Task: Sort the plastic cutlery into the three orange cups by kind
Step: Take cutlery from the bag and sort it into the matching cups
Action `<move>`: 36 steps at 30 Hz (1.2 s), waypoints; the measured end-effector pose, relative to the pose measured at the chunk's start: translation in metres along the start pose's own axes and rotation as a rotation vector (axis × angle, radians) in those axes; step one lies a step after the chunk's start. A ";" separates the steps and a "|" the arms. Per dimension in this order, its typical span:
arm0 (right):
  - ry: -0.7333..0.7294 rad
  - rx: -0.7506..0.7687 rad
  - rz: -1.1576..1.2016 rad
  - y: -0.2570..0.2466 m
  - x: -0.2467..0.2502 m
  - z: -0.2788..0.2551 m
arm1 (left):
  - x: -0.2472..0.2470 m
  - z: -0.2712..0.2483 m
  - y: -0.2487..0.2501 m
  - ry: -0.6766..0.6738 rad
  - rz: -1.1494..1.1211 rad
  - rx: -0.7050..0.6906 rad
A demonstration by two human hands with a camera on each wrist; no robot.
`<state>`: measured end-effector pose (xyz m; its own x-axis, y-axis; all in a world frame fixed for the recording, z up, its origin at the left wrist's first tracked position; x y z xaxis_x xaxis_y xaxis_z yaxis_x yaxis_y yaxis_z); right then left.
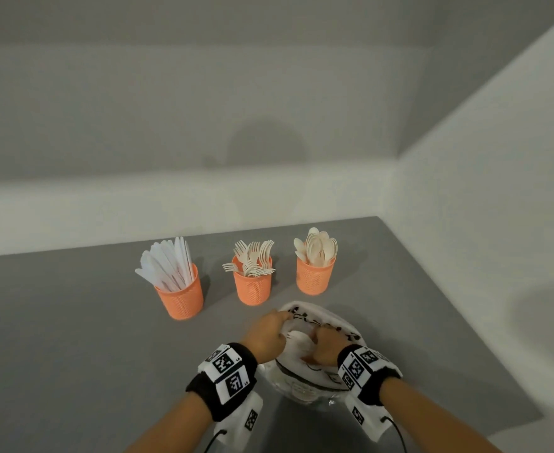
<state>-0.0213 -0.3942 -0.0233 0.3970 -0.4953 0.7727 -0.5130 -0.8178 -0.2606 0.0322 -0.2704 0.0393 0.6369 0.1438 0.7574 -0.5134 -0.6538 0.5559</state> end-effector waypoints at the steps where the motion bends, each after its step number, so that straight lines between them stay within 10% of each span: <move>1: 0.007 0.014 0.022 -0.001 -0.001 0.000 | 0.001 -0.001 0.000 0.014 -0.024 -0.009; 29: -0.058 0.292 0.031 -0.017 -0.004 -0.017 | 0.011 -0.023 -0.027 0.208 0.009 0.076; 36: -0.060 0.267 -0.032 -0.017 -0.008 -0.016 | -0.013 -0.014 -0.036 0.086 -0.310 0.121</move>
<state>-0.0278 -0.3714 -0.0159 0.4578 -0.4782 0.7495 -0.2842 -0.8775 -0.3863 0.0344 -0.2383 0.0136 0.6982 0.4081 0.5882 -0.2285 -0.6516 0.7233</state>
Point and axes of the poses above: each hand's wrist, its own z-axis towards the middle knuckle, its own x-axis out of the back of the hand, y = z × x, the point moved 5 cm from there along z, towards the middle knuckle, and after that the axes turned 5 degrees about -y, right-handed, at the moved point
